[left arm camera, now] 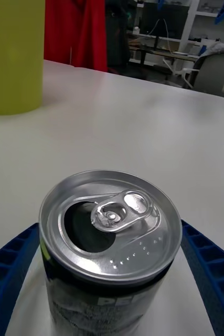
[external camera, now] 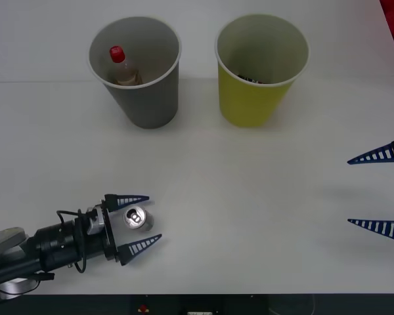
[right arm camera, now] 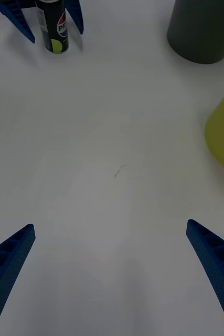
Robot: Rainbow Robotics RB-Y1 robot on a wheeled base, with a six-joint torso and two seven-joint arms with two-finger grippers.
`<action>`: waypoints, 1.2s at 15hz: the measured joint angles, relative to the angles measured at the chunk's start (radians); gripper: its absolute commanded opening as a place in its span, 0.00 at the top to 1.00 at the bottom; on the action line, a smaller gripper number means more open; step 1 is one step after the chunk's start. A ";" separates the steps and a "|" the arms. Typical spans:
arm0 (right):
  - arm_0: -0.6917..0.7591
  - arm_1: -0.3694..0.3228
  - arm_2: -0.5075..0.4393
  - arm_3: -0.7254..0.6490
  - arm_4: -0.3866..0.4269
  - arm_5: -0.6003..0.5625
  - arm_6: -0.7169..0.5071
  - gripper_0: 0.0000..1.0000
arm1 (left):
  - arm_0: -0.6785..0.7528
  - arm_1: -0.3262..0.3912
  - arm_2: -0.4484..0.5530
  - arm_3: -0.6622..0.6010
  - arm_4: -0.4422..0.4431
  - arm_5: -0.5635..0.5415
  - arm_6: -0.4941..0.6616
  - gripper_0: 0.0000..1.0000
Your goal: Put the can into the green bin and the plastic bottle into the gray bin
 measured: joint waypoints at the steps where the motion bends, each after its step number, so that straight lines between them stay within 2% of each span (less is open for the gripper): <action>1: 0.000 0.000 0.000 0.000 0.000 0.000 0.000 0.00 | 0.000 0.000 0.000 0.000 -0.001 0.000 -0.001 1.00; 13: 0.000 0.000 0.000 0.000 0.000 0.000 0.000 0.00 | 0.002 0.009 0.001 -0.040 -0.022 0.001 0.017 1.00; 16: 0.000 0.000 0.000 0.000 0.000 0.000 0.000 0.00 | 0.005 0.040 0.013 -0.111 -0.084 0.017 0.119 1.00; 18: 0.000 0.000 0.000 0.000 0.000 0.000 0.000 0.00 | 0.021 0.071 0.032 -0.220 -0.140 0.070 0.210 1.00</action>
